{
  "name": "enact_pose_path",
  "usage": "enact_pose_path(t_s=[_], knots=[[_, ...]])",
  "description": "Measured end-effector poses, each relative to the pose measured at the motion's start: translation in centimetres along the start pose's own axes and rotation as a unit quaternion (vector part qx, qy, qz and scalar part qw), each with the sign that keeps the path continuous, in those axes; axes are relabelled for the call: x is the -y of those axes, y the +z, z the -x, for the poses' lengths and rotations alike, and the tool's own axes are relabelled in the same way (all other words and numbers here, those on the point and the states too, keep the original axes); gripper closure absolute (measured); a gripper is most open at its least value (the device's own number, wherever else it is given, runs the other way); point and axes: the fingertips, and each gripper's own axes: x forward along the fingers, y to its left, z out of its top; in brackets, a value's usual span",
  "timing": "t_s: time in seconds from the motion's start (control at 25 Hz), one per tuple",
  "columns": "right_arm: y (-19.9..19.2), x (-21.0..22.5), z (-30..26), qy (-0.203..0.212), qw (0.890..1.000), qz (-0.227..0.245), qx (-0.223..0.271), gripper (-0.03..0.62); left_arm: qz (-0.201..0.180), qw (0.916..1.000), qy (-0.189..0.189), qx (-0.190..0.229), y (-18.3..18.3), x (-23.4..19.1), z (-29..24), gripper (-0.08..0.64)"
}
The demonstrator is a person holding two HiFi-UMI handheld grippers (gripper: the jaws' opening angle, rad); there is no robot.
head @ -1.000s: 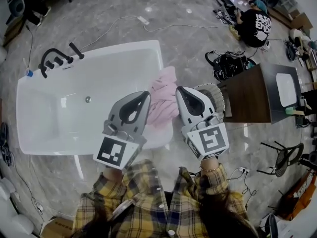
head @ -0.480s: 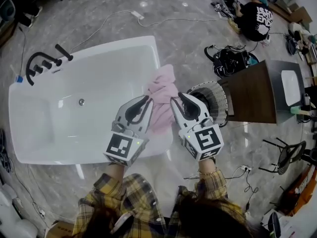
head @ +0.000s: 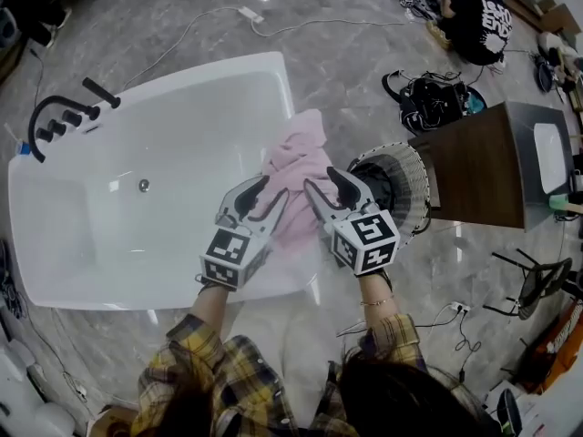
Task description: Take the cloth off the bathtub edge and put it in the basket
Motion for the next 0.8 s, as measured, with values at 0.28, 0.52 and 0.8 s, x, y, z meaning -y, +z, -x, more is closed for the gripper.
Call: enact_pose_path(t_s=[0.28, 0.52, 0.8], knots=[[-5.3, 3.2, -3.0, -0.005, 0.999, -0.013, -0.049, 0.344, 0.024, 0.9985, -0.016, -0.045, -5.7, -1.4, -4.1, 0.367], [-9.3, 4.6, -5.6, 0.003, 0.995, 0.024, -0.098, 0.324, 0.043, 0.9951, -0.024, -0.086, -10.2, -1.7, -7.0, 0.290], [-12.8, 5.6, -7.6, 0.018, 0.990, 0.030, -0.138, 0.258, 0.032, 0.9914, -0.038, -0.121, -13.8, -3.2, -8.1, 0.217]])
